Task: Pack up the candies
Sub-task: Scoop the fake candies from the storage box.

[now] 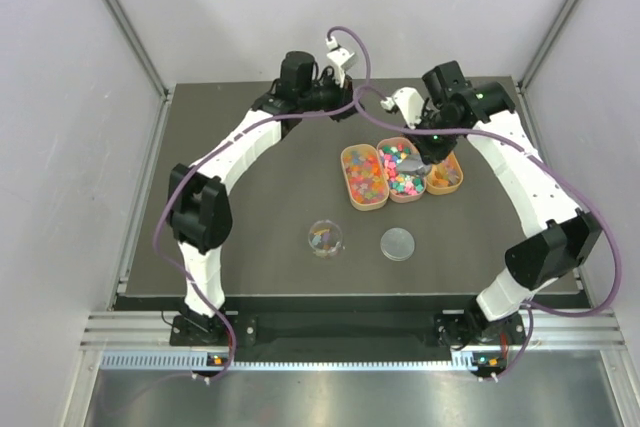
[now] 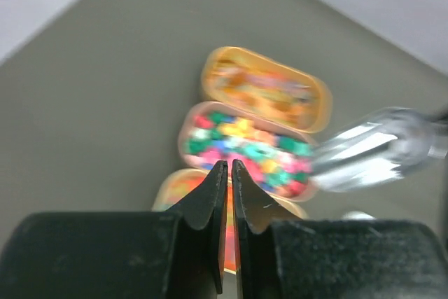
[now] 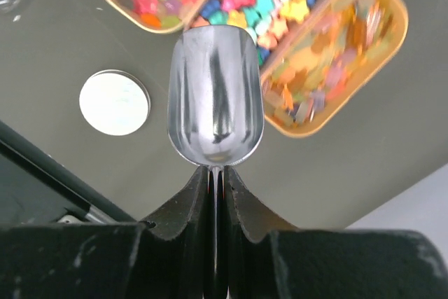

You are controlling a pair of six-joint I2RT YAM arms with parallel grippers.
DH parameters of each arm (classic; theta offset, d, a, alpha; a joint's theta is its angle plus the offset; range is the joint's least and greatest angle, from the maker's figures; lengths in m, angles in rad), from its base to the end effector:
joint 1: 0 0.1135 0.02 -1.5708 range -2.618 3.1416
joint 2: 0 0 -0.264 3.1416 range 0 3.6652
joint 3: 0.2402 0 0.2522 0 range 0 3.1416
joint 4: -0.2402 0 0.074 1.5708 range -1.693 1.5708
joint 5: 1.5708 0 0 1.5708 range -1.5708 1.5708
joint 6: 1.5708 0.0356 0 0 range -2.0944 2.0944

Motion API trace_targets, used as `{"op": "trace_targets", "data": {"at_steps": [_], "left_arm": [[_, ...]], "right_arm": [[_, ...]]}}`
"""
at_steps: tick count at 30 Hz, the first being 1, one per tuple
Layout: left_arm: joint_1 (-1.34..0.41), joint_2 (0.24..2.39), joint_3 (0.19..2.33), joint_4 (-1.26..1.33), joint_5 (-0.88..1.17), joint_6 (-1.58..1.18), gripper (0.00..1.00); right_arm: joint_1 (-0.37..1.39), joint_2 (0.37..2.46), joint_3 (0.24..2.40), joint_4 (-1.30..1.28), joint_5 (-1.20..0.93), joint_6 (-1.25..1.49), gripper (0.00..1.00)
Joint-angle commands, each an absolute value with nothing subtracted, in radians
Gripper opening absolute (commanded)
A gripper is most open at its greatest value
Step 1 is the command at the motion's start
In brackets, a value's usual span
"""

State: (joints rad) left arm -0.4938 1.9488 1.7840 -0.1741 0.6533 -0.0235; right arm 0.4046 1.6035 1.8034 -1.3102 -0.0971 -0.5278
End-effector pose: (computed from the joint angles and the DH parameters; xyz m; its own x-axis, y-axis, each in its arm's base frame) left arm 0.3995 -0.2396 0.3439 -0.3134 0.1475 -0.9381 0.8740 0.4311 -0.2242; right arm 0.2794 0.1234 0.3868 -0.4942 -0.7569 -0.4277 -0.7874 0.5982 -0.1488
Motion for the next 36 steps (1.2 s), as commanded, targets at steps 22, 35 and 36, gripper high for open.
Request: {"op": "trace_targets", "data": {"at_steps": [22, 35, 36], "left_arm": [[-0.502, 2.594, 2.203, 0.248, 0.452, -0.093, 0.00], [-0.557, 2.614, 2.154, 0.294, 0.572, -0.167, 0.00], [-0.558, 2.615, 2.154, 0.298, 0.578, -0.172, 0.00]], "right_arm": [[0.321, 1.747, 1.657, -1.292, 0.009, -0.301, 0.00], [0.331, 1.902, 1.735, -1.301, -0.021, -0.305, 0.00], [0.334, 1.910, 1.736, -1.299, -0.021, -0.305, 0.00]]}}
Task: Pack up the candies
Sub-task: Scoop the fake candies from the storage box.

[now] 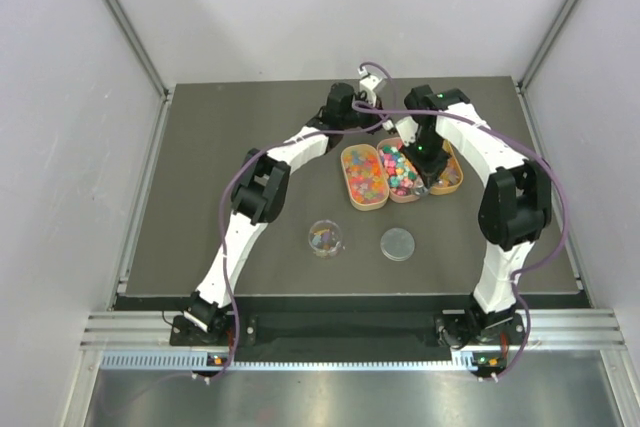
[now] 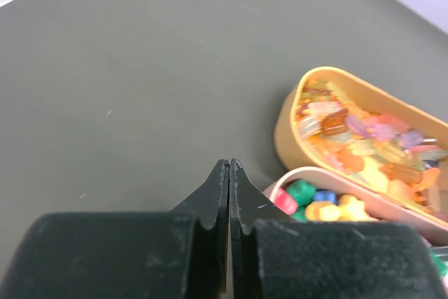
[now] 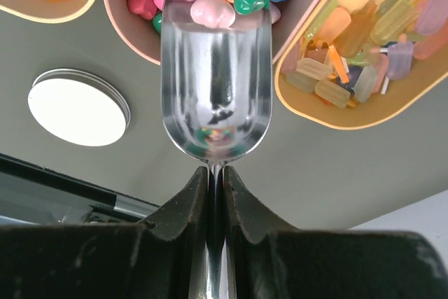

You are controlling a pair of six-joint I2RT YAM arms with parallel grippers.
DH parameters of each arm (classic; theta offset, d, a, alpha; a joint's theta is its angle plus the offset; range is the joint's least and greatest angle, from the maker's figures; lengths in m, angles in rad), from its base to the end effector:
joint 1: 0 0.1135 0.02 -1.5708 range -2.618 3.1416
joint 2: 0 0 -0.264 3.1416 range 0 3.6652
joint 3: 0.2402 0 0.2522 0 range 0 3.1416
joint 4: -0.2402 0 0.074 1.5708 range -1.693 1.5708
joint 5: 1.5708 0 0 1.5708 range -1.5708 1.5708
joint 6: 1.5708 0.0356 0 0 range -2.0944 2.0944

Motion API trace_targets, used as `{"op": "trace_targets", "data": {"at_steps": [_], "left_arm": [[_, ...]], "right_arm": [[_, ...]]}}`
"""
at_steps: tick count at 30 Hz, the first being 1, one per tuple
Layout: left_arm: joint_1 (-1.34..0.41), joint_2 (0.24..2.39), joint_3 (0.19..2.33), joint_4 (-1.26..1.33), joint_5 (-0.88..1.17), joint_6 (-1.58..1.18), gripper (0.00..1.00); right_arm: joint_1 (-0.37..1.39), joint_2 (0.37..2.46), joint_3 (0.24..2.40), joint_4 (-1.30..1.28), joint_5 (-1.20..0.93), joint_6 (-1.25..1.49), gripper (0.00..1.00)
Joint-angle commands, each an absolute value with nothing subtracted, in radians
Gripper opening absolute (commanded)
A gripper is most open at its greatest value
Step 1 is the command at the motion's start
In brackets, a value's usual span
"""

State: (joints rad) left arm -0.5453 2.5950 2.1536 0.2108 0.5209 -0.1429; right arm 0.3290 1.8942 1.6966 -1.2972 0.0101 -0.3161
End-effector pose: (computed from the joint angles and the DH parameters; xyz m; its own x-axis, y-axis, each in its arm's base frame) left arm 0.4993 -0.3236 0.1763 -0.3165 0.0475 -0.9474 0.8275 0.5022 -0.2512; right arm 0.3448 0.1173 0.2653 -0.7967 -0.6004 -0.0690 -0.5997 0.7995 -0.0332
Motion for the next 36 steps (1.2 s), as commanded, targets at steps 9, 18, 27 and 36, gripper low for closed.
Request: {"op": "trace_targets", "data": {"at_steps": [9, 18, 27, 36], "left_arm": [[-0.566, 2.657, 2.151, 0.302, 0.643, -0.198, 0.00], [-0.566, 2.665, 2.140, 0.319, 0.690, -0.229, 0.00], [-0.566, 2.666, 2.137, 0.311, 0.718, -0.245, 0.00], [-0.568, 2.643, 2.115, 0.291, 0.761, -0.253, 0.00]], "right_arm": [[0.350, 1.965, 1.773, -1.289, -0.034, -0.301, 0.00], [0.370, 2.016, 1.790, -1.264, -0.074, -0.278, 0.00], [0.377, 2.080, 1.853, -1.258, -0.097, -0.272, 0.00], [0.376, 2.103, 1.856, -1.241, -0.103, -0.262, 0.00]]}}
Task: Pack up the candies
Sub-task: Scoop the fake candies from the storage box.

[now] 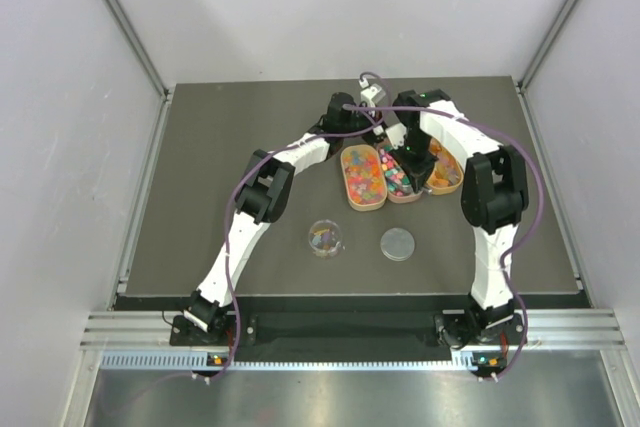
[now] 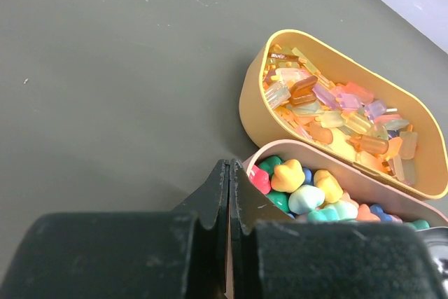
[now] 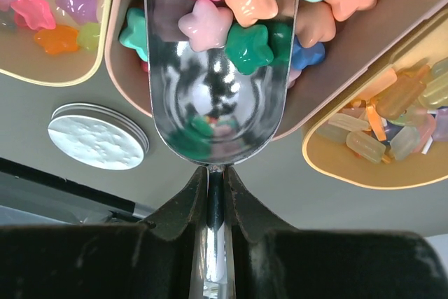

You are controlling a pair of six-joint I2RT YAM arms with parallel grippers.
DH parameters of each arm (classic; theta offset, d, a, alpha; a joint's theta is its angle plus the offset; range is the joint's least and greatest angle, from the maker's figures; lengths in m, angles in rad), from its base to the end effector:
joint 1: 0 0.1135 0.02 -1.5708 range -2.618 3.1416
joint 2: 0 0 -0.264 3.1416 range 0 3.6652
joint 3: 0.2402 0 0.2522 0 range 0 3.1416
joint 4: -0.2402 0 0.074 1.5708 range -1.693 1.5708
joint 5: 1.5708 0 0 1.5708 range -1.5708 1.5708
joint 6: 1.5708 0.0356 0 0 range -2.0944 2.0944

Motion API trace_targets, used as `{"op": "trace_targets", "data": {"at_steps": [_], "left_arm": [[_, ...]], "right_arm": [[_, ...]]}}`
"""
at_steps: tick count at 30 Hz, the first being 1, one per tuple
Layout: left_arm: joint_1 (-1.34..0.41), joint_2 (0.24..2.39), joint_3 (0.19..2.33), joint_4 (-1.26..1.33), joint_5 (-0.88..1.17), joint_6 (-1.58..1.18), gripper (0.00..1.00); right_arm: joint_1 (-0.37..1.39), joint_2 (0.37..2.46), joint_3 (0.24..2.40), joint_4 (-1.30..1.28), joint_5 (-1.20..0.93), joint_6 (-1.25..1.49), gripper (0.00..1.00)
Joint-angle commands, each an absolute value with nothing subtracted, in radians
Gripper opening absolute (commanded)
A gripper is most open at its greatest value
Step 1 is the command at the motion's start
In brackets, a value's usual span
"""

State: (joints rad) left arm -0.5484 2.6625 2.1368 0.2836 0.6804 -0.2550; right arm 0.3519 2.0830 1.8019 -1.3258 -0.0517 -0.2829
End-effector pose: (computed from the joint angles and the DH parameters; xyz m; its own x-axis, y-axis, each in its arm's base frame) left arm 0.4961 -0.3293 0.1398 -0.4317 0.0339 -0.9014 0.8449 0.3653 -0.3908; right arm 0.3724 0.1387 0.2238 -0.8052 -0.5926 0.0202 -0.5907 0.8047 0.0597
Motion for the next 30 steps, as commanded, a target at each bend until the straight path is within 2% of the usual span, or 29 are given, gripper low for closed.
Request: {"op": "trace_targets", "data": {"at_steps": [1, 6, 15, 30], "left_arm": [[-0.568, 2.638, 2.112, 0.291, 0.767, -0.256, 0.00], [-0.566, 2.606, 2.057, 0.299, 0.792, -0.268, 0.00], [-0.560, 2.570, 2.037, 0.294, 0.790, -0.270, 0.00], [-0.543, 2.427, 1.875, 0.298, 0.744, -0.224, 0.00]], "right_arm": [[0.374, 2.108, 1.859, -1.239, -0.100, -0.261, 0.00], [0.361, 2.128, 1.899, -1.238, -0.084, -0.247, 0.00], [0.359, 2.019, 1.743, -1.235, -0.060, -0.209, 0.00], [0.311, 1.983, 1.727, -1.243, 0.048, -0.224, 0.00]]}}
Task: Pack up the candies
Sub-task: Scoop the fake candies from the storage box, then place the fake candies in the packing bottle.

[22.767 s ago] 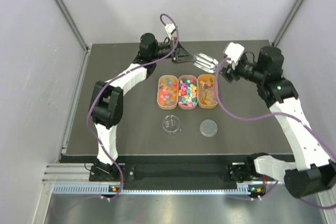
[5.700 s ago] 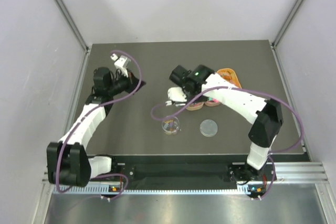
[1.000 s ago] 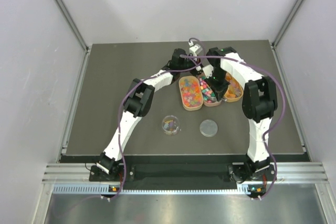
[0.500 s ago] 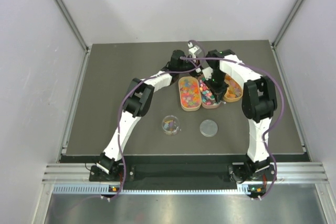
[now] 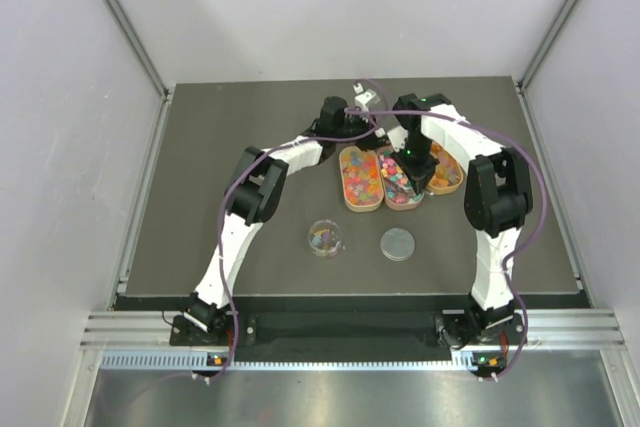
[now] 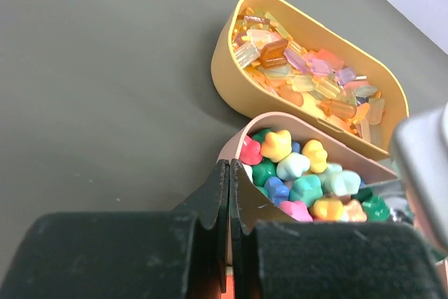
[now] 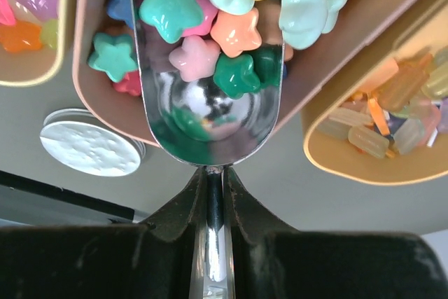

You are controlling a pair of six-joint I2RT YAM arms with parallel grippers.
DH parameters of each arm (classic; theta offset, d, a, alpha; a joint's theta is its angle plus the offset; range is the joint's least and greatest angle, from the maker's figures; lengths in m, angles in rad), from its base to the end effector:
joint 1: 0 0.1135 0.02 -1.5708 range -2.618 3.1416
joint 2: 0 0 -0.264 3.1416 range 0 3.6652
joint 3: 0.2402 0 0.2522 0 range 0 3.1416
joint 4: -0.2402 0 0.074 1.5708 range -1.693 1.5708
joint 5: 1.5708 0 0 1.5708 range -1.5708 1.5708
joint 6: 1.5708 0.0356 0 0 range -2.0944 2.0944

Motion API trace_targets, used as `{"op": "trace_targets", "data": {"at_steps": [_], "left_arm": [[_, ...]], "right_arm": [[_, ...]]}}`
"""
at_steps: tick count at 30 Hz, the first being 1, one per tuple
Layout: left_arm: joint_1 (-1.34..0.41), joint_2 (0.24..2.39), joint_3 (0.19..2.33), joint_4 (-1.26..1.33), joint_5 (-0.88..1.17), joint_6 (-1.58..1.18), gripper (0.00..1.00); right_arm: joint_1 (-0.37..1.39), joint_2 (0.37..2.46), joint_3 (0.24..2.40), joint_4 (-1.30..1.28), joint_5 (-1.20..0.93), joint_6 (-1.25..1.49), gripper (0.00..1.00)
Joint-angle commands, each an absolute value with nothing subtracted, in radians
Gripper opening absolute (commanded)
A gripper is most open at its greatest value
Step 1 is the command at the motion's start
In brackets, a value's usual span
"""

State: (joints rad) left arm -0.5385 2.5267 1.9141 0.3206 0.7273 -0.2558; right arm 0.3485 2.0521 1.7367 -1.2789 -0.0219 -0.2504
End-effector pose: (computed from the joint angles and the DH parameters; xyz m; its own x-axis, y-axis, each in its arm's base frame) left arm 0.4745 -0.3111 0.1451 -0.4743 0.0632 -0.8781 0.8369 0.3418 -0.4275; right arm 0.3673 0.1343 0.2190 -0.8259 -0.5636 0.0173 -0.5631 0.8259 0.0270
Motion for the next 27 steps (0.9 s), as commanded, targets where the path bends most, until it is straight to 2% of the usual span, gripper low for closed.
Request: {"op": "trace_targets", "data": {"at_steps": [1, 7, 19, 22, 27], "left_arm": [[-0.537, 2.419, 1.867, 0.299, 0.727, -0.222, 0.00], [-0.470, 2.353, 1.812, 0.337, 0.548, -0.224, 0.13], [-0.368, 2.292, 1.738, 0.385, 0.567, -0.255, 0.14], [-0.390, 2.377, 1.889, 0.350, 0.592, -0.273, 0.13], [-0.402, 2.421, 1.939, 0.371, 0.568, -0.301, 0.11]], "right_arm": [[0.307, 1.982, 1.727, -1.244, 0.048, -0.222, 0.00], [0.305, 1.993, 1.723, -1.247, 0.025, -0.199, 0.00], [0.330, 2.097, 1.819, -1.252, 0.034, -0.184, 0.00], [0.344, 2.097, 1.816, -1.244, 0.029, -0.175, 0.00], [0.360, 2.117, 1.851, -1.233, 0.029, -0.167, 0.00]]}}
